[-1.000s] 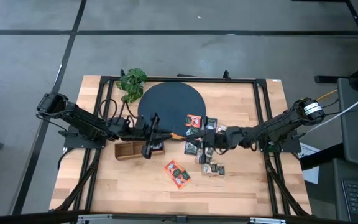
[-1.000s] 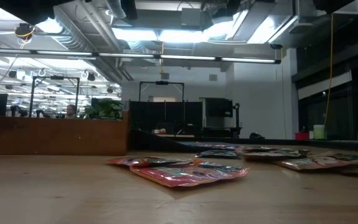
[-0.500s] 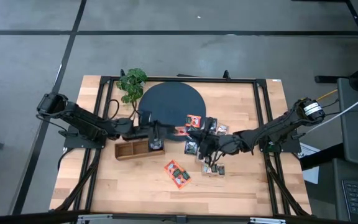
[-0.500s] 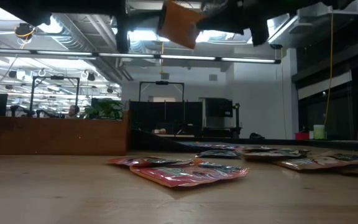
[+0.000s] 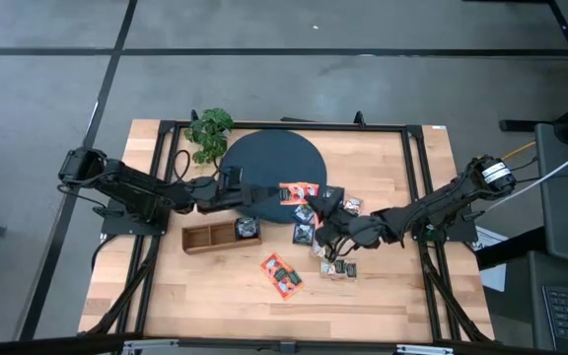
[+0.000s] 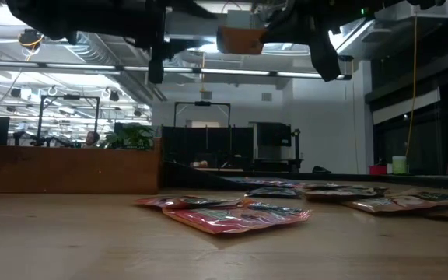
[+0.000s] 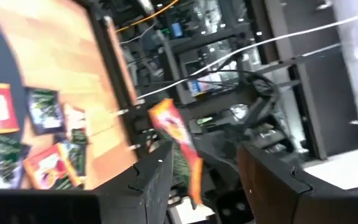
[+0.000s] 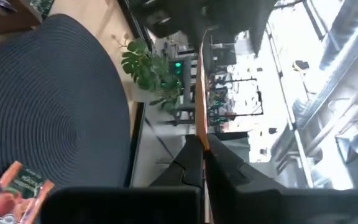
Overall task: Pick & Place Tea
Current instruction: Put the orange tea bag into the middle section of the wooden organizer
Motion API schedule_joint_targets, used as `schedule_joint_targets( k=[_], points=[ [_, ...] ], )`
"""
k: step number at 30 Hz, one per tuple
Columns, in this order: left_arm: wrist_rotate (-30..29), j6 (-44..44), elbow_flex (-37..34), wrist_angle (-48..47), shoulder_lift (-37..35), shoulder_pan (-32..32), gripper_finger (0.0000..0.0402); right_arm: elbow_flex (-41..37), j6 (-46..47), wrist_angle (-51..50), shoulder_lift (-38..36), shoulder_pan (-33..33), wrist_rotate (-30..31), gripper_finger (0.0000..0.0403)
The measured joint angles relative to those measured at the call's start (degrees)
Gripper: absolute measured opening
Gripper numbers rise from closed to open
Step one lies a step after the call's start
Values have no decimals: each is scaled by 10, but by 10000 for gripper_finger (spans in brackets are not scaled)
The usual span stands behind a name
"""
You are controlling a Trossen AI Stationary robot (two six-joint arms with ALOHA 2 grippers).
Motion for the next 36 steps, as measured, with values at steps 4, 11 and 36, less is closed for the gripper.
schedule_joint_targets(
  k=[4,11,36],
  points=[
    [10,-28,0,-29,0,10,173,0,-42,32,0,0,2,6],
    [23,-28,0,-14,0,15,173,0,-48,52,0,-2,-57,6],
    [60,38,0,-2,0,6,3,-1,19,42,0,-33,-115,41]
  ],
)
